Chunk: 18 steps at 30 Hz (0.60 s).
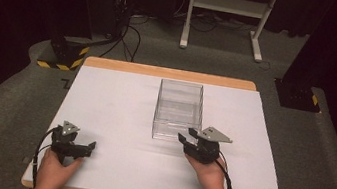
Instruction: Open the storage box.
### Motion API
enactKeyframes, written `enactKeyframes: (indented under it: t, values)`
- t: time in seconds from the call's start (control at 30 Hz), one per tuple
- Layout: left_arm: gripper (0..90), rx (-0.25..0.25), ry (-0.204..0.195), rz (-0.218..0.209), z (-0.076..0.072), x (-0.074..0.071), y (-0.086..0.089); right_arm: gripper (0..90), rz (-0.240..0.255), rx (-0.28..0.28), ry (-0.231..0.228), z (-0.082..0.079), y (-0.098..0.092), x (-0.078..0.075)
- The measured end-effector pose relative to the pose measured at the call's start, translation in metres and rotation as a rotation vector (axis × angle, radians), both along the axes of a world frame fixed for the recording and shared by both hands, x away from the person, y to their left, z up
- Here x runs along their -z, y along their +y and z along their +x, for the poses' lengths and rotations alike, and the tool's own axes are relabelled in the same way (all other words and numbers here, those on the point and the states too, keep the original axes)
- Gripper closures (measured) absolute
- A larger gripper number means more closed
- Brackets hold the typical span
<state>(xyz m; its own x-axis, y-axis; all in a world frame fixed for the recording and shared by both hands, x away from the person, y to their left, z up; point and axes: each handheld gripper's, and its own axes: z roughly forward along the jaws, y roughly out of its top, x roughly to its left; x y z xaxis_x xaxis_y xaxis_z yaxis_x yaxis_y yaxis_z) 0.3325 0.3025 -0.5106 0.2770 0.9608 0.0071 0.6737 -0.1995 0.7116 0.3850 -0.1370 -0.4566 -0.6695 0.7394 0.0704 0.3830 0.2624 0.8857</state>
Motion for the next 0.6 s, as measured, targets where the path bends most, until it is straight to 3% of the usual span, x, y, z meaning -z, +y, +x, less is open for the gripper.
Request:
enactKeyframes:
  t: [0.6]
  values:
    - [1.1, 0.000, 0.000, 0.001, 0.000, 0.000, 0.000, 62.3, 0.025, -0.051, 0.007, 0.015, 0.009, 0.005]
